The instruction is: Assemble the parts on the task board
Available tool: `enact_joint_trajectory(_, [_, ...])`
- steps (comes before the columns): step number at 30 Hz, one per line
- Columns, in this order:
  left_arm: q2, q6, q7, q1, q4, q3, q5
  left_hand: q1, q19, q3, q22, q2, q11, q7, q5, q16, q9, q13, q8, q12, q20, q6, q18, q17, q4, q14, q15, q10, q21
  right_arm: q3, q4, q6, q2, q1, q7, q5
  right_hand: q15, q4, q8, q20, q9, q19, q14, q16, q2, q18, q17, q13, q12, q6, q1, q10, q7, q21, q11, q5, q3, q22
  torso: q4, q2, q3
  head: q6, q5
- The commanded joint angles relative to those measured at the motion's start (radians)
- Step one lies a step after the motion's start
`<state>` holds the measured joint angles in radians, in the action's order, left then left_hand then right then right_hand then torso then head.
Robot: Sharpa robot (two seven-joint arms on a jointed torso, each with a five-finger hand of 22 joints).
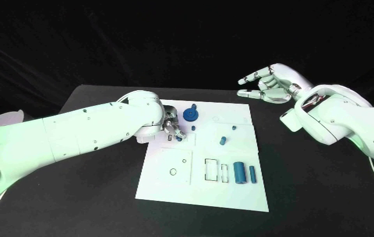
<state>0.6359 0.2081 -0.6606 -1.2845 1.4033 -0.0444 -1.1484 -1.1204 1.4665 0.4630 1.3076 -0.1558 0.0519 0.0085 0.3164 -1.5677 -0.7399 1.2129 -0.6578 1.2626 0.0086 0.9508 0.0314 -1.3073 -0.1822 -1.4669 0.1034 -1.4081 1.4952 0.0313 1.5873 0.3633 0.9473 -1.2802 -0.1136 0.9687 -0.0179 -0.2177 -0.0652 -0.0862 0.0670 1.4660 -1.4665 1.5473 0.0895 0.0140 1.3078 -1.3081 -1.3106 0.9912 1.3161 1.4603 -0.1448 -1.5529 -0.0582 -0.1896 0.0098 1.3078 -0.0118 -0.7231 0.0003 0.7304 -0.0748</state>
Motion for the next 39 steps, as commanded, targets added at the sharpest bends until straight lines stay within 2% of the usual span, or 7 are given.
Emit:
enact_joint_trajectory(1, [-0.005,0.037,-0.005,0.006,-0.004,-0.005,0.01,0.014,0.066,-0.014,0.158,0.002,0.006,0.001,-0.001,-0.003,-0.001,0.002,0.004,0.005,-0.01,0.006,-0.007,-0.264,-0.003,-0.104,0.008,-0.006,0.007,0.0,0.002,-0.011,0.001,0.001,-0.008,0.002,0.003,-0.001,-0.004,-0.006,0.001,0.082,-0.091,-0.005,-0.008,-0.004,0.204,-0.113,0.004,0.003,-0.001,-0.002,0.001,0.003,0.0,-0.004,-0.006,0.223,-0.0007,0.0,-0.0005,0.001,0.002])
enact_joint_trajectory(9, [-0.008,0.04,-0.006,0.006,-0.008,-0.005,0.01,0.029,0.067,-0.061,0.161,0.008,0.007,-0.001,-0.001,-0.003,-0.003,0.007,0.004,0.009,-0.011,0.015,-0.008,-0.264,-0.017,-0.104,0.009,-0.01,0.008,0.0,0.003,-0.01,0.002,0.001,-0.008,0.002,0.003,-0.001,-0.004,-0.006,0.001,0.081,-0.091,-0.006,-0.009,-0.004,0.203,-0.112,0.005,0.003,-0.001,-0.003,0.001,0.004,0.0,-0.006,-0.008,0.222,-0.0008,0.0,-0.0006,0.001,0.002])
enact_joint_trajectory(16, [-0.007,0.038,-0.008,0.006,-0.013,-0.005,0.01,0.066,0.07,-0.152,0.169,0.001,0.008,-0.002,-0.007,-0.003,-0.007,0.012,0.001,0.013,-0.011,0.026,-0.01,-0.264,-0.051,-0.104,0.009,-0.014,0.013,0.0,0.004,-0.009,0.003,0.001,-0.008,0.002,0.003,-0.001,-0.004,-0.006,0.001,0.081,-0.091,-0.006,-0.009,-0.004,0.203,-0.111,0.007,0.003,-0.001,-0.004,0.001,0.005,0.0,-0.006,-0.008,0.221,-0.0008,0.0,-0.0005,0.0,0.0])
enact_joint_trajectory(20, [-0.004,0.033,-0.007,0.006,-0.014,-0.005,0.01,0.079,0.071,-0.225,0.172,0.006,0.009,-0.003,-0.134,-0.003,-0.009,0.016,0.001,0.016,-0.012,0.029,-0.01,-0.264,-0.078,-0.104,0.011,-0.017,0.014,0.0,0.003,-0.009,0.003,0.001,-0.008,0.002,0.003,-0.001,-0.004,-0.006,0.001,0.079,-0.09,-0.007,-0.009,-0.003,0.201,-0.11,0.009,0.002,-0.001,-0.004,0.001,0.006,0.0,-0.007,-0.009,0.219,-0.0007,0.0,-0.0009,0.0,0.001])
enact_joint_trajectory(22, [-0.002,0.027,-0.007,0.006,-0.014,-0.004,0.01,0.08,0.073,-0.259,0.175,0.013,0.01,-0.004,-0.172,-0.003,-0.01,0.02,0.002,0.019,-0.014,0.03,-0.011,-0.264,-0.094,-0.104,0.011,-0.019,0.016,0.0,0.003,-0.009,0.003,0.001,-0.008,0.002,0.003,-0.001,-0.004,-0.006,0.001,0.079,-0.09,-0.007,-0.009,-0.003,0.201,-0.11,0.009,0.002,-0.001,-0.004,0.001,0.006,0.0,-0.007,-0.009,0.219,-0.0007,0.0,-0.0008,0.0,0.001])
enact_joint_trajectory(32, [0.014,-0.003,-0.003,0.006,0.002,0.002,0.024,0.089,0.074,-0.317,0.179,0.031,0.011,-0.006,-0.19,-0.003,-0.012,0.021,0.002,0.02,-0.015,0.032,-0.011,-0.264,-0.108,-0.104,0.013,-0.02,0.017,0.0,-0.002,-0.011,0.001,0.001,-0.009,0.001,0.003,-0.002,-0.004,-0.006,0.001,0.076,-0.089,-0.01,-0.009,-0.002,0.194,-0.106,0.015,0.002,-0.002,-0.007,0.0,0.009,0.0,-0.008,-0.01,0.213,0.0005,0.0,-0.0015,-0.003,0.002])
enact_joint_trajectory(39, [0.031,-0.039,0.002,0.003,0.026,0.024,0.064,0.099,0.073,-0.363,0.177,0.044,0.01,-0.004,-0.197,-0.003,-0.014,0.01,0.004,0.01,-0.015,0.025,-0.011,-0.264,-0.109,-0.104,0.013,-0.013,0.016,0.0,-0.007,-0.012,-0.002,0.001,-0.009,-0.001,0.003,-0.003,-0.004,-0.006,0.001,0.075,-0.088,-0.012,-0.01,-0.001,0.191,-0.105,0.016,0.002,-0.002,-0.008,0.001,0.01,0.0,-0.008,-0.011,0.211,-0.0011,0.001,-0.001,-0.008,0.002])
